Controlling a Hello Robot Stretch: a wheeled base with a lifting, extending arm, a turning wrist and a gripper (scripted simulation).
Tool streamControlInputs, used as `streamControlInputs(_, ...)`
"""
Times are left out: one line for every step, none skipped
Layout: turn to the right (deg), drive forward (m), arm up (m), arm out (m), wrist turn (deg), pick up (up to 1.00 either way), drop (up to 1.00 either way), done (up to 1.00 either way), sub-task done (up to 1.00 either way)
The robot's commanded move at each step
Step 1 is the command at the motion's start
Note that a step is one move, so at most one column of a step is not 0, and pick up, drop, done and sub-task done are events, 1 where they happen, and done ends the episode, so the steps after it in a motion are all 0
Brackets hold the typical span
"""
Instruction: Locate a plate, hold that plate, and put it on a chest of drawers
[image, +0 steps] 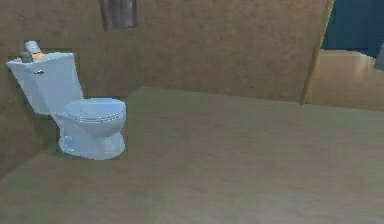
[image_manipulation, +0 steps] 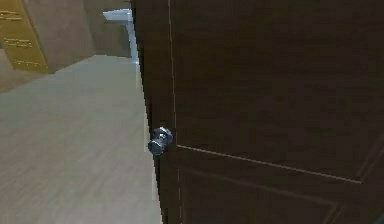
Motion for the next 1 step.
streamControlInputs(36.0,0.00,0.00,0.00,0.0,0.00,0.00,0.00,0.00)
